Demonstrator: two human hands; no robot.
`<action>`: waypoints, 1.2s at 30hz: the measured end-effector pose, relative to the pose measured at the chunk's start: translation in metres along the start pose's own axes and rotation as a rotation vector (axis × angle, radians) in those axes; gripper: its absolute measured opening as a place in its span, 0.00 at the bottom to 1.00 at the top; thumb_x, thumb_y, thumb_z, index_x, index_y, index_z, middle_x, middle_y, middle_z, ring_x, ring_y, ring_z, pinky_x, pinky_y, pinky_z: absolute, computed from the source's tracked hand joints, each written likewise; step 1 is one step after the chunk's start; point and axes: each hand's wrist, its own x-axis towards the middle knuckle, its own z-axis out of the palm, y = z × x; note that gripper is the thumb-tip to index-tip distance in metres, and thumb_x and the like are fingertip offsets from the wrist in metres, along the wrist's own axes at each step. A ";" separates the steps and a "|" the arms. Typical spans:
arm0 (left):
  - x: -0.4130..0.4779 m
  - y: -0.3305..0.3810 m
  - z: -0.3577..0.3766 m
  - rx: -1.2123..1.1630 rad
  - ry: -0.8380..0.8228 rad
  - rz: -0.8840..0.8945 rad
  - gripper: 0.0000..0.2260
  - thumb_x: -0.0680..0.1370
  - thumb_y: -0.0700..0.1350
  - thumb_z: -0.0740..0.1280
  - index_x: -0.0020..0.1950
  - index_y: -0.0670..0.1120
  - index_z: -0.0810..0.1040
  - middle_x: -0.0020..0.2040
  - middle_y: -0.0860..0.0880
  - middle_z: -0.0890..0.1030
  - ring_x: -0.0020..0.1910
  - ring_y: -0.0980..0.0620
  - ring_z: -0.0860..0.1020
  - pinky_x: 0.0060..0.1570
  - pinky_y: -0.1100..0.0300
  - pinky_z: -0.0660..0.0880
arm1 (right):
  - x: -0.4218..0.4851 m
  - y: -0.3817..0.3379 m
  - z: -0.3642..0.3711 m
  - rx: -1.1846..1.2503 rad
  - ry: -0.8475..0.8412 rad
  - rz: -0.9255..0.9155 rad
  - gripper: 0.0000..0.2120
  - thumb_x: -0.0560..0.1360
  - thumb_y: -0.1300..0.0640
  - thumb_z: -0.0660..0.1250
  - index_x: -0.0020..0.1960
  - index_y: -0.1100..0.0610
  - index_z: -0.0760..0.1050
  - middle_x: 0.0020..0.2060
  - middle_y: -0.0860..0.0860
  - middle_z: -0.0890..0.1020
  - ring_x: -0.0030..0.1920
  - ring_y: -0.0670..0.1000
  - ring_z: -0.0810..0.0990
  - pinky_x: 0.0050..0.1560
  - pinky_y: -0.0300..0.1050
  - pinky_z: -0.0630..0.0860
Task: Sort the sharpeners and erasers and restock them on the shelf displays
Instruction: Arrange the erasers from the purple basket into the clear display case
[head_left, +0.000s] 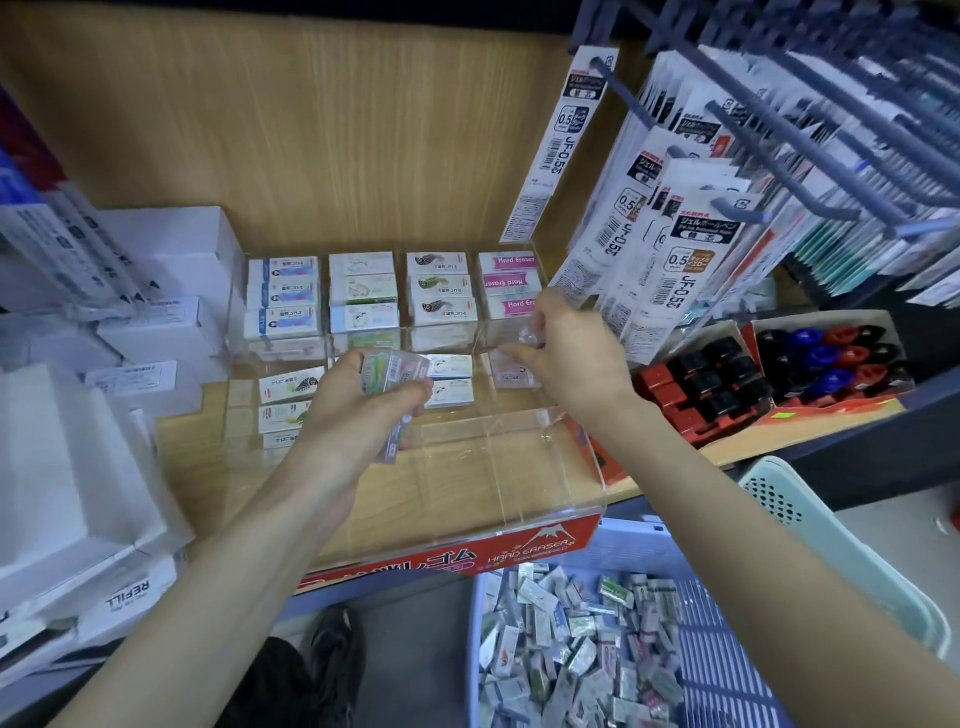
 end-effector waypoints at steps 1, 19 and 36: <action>0.000 0.000 0.000 0.003 -0.002 -0.001 0.09 0.73 0.41 0.71 0.49 0.50 0.76 0.40 0.49 0.79 0.36 0.54 0.76 0.24 0.66 0.71 | 0.000 -0.003 0.001 -0.095 0.009 -0.026 0.18 0.75 0.45 0.67 0.54 0.58 0.69 0.46 0.57 0.80 0.47 0.59 0.80 0.43 0.49 0.74; -0.002 0.002 -0.001 0.004 0.002 -0.009 0.09 0.73 0.41 0.71 0.52 0.47 0.76 0.39 0.49 0.79 0.33 0.55 0.75 0.23 0.68 0.70 | -0.004 0.019 0.000 -0.336 -0.175 -0.363 0.13 0.76 0.52 0.64 0.59 0.55 0.76 0.57 0.50 0.78 0.63 0.53 0.67 0.65 0.50 0.59; -0.002 0.001 -0.004 0.001 0.013 0.007 0.10 0.73 0.41 0.71 0.53 0.49 0.76 0.40 0.51 0.80 0.32 0.60 0.77 0.26 0.65 0.73 | 0.011 0.002 0.009 -0.545 -0.318 -0.360 0.04 0.73 0.52 0.68 0.44 0.49 0.73 0.51 0.52 0.78 0.58 0.56 0.72 0.58 0.49 0.61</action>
